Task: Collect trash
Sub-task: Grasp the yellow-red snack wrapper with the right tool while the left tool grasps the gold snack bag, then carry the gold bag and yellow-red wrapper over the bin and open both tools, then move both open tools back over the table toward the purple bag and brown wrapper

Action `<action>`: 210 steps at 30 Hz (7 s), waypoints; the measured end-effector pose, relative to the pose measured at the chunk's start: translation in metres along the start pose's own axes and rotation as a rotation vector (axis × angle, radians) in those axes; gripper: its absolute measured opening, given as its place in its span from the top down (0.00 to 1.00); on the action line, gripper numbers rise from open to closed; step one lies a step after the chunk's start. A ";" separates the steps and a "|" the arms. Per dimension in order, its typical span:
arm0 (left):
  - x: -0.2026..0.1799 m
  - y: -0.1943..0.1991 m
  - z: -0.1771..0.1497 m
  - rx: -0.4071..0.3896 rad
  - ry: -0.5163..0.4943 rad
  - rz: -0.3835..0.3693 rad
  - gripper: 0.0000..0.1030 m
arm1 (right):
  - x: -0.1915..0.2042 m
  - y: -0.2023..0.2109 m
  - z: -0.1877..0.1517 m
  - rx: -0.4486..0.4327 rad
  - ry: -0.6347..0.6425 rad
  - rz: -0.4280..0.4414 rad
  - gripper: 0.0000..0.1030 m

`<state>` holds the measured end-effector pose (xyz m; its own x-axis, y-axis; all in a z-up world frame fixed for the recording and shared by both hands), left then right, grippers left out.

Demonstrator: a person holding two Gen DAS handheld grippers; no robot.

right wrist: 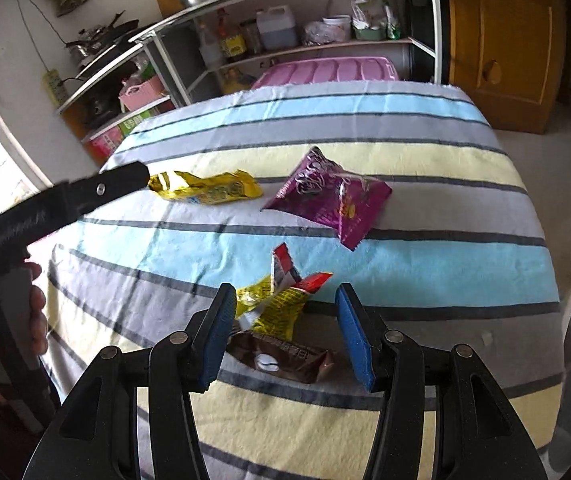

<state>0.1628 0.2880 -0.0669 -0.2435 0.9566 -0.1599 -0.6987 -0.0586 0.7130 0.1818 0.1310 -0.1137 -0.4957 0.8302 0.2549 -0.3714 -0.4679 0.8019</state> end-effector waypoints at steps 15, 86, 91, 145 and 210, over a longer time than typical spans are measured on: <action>-0.001 -0.048 -0.003 0.086 0.019 0.027 0.22 | 0.004 -0.007 -0.001 -0.021 0.031 0.008 0.68; -0.029 -0.018 0.004 0.017 -0.232 0.020 0.75 | 0.000 0.033 -0.004 -0.145 0.024 0.034 0.71; -0.045 0.006 0.002 -0.023 -0.241 -0.012 0.75 | -0.007 0.055 -0.004 -0.190 0.006 0.032 0.71; -0.414 -0.004 -0.098 0.147 -0.630 -0.491 0.75 | -0.321 0.158 -0.103 -0.165 -0.411 -0.380 0.70; -0.135 0.044 -0.058 -0.001 -0.347 -0.179 0.29 | -0.109 0.126 -0.006 -0.306 0.006 -0.110 0.47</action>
<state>0.1261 0.1392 -0.0540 0.1239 0.9914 -0.0413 -0.7101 0.1177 0.6942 0.1844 -0.0204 -0.0436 -0.4436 0.8795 0.1722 -0.6413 -0.4458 0.6245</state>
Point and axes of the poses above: each gripper's, at about its wrist camera, not at the fingertips, and y roughly against the way its jaws point, x to its left, z to its top, the point moved 7 cm from there along -y, roughly the way its jaws point, and after that the axes turned 5 degrees about -y, right-handed, at the moved point
